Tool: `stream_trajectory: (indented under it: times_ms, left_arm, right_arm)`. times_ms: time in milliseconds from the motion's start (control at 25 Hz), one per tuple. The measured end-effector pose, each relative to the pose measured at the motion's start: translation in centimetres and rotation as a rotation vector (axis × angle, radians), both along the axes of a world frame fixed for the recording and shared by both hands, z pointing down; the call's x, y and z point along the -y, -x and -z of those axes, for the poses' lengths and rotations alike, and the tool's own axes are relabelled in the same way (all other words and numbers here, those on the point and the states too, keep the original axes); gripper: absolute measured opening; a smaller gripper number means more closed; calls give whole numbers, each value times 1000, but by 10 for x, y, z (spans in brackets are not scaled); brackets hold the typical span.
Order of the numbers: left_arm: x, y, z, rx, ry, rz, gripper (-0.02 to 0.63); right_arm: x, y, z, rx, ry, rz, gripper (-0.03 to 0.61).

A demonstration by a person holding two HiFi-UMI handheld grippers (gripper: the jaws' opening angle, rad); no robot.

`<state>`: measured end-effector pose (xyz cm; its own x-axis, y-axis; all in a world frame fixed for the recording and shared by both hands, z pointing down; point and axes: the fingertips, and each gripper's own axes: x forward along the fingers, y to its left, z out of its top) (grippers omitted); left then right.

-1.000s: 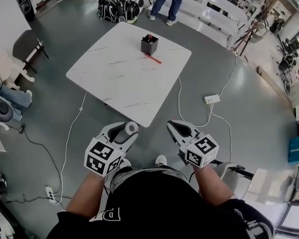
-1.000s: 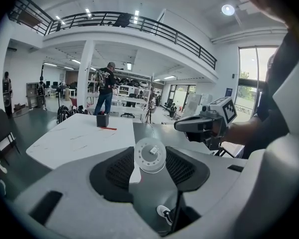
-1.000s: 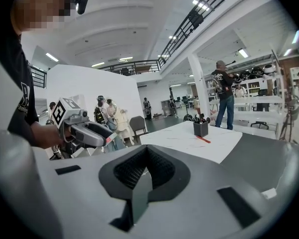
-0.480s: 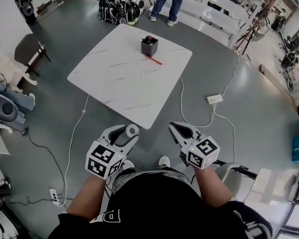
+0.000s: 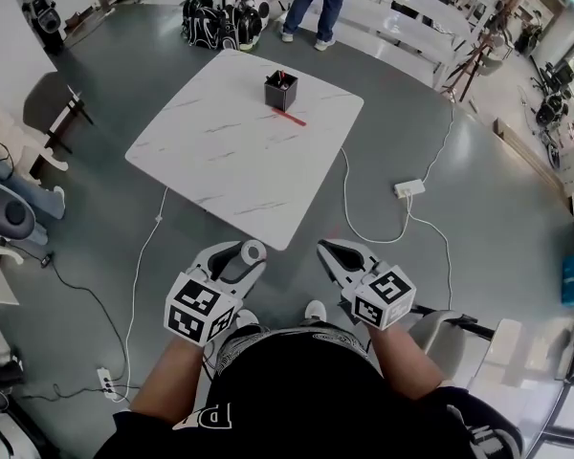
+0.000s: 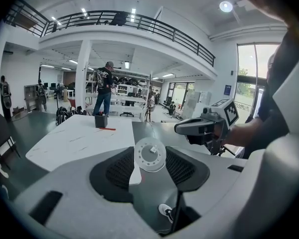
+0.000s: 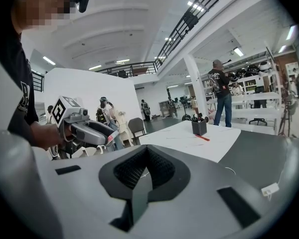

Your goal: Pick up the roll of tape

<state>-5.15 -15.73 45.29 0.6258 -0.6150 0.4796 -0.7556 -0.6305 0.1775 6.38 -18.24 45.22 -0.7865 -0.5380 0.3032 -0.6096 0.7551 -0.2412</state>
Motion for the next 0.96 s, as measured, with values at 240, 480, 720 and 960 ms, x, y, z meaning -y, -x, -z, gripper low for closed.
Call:
stream_trajectory:
  times_ms: [240,480,720,960]
  left_arm:
    - [0,1,-1,-1,-1,-2,209]
    - [-1,1,-1,0,1,2,208]
    - [0,5,-2,0,4,0,208]
    - [-1,6,-2,-1,3,-5,209]
  right_arm:
    - [0,1,-2,-3,3,-3,3]
    - [-2,2,-1,-5,4,2,3]
    - [0,7,-2,-8,5,5,3]
    - [0,9,-3,-5,3,1,3]
